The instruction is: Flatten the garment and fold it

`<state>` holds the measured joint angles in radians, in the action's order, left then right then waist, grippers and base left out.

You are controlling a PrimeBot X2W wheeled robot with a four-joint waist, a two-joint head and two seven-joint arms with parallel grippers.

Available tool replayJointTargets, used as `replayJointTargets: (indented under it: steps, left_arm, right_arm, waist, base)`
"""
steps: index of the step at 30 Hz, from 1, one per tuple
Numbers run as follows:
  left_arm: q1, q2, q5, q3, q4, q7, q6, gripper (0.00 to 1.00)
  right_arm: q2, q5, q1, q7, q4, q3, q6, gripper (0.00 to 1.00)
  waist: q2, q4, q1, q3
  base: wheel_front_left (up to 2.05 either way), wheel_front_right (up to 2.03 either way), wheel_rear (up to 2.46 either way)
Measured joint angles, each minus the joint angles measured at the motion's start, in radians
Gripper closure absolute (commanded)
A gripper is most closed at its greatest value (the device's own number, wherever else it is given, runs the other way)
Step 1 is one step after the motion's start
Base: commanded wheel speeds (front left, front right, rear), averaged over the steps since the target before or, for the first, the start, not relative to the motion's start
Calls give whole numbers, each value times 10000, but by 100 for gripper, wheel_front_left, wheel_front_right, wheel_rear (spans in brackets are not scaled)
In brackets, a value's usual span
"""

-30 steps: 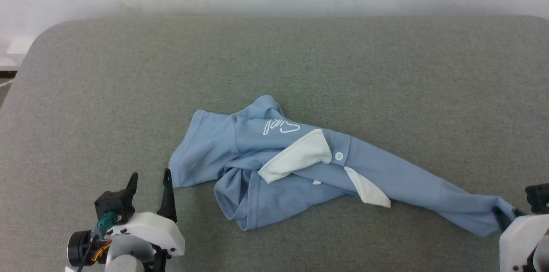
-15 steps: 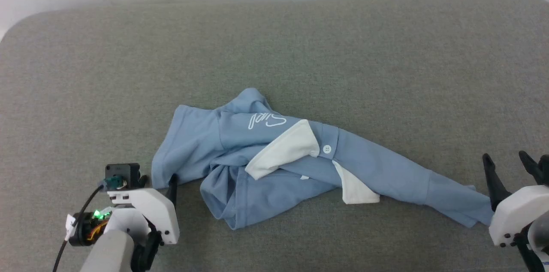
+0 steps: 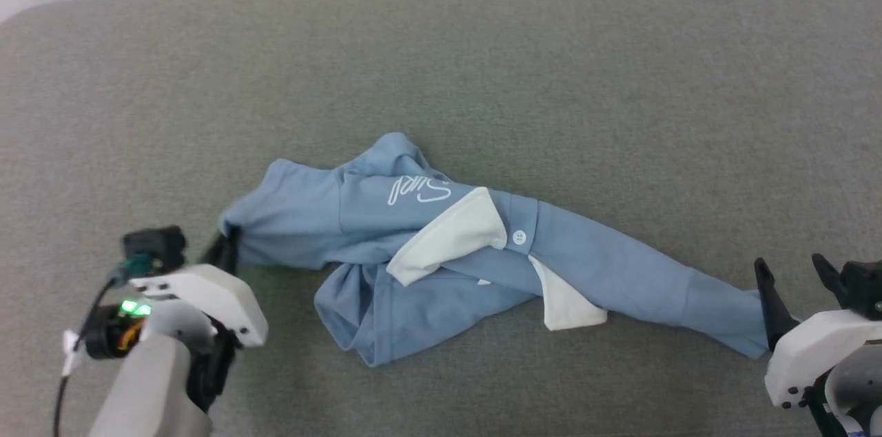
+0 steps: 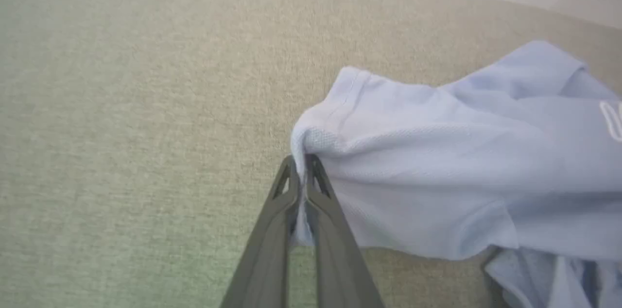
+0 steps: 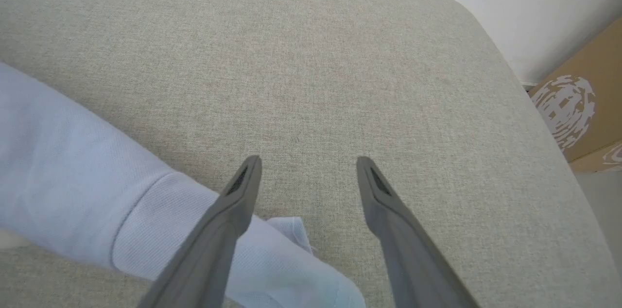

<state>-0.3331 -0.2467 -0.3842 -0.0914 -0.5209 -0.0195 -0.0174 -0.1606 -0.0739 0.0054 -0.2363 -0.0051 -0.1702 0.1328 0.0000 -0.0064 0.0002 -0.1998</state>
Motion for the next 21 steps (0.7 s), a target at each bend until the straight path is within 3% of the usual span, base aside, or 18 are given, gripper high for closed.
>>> replayJointTargets:
  steps: [8, 14, 15, 16, 21]
  left_arm:
    - [227, -115, -265, 1189, 1515, 1977, 838, 100]
    - [847, -96, -291, 1308, 1992, 2021, 1177, 100]
    - [926, -73, -276, 1244, 1985, 1944, 1216, 56]
    - [1003, -40, -261, 1162, 1967, 1896, 1252, 0]
    - [1080, 353, -61, 646, 2008, 2067, 1248, 0]
  right_arm:
    - [-456, -161, -12, -257, -65, 629, 0, 0]
    - [-965, -675, -598, -817, -198, 1854, 0, 0]
    - [-1014, -842, -847, -924, -209, 2100, 0, 0]
    - [-1047, -1064, -1136, -1068, -209, 2370, -2, 0]
    - [-1593, -2031, -2714, -2272, 320, 4289, 0, 0]
  waist:
    - [0, 627, -1, 402]
    - [0, 1262, -1, 582]
    - [0, 1370, -2, 587]
    - [0, 1478, -2, 583]
    - [0, 2016, -1, 439]
  base:
    - [0, 0, 0]
    - [0, 0, 0]
    - [0, 0, 0]
    - [0, 0, 0]
    - [0, 0, 0]
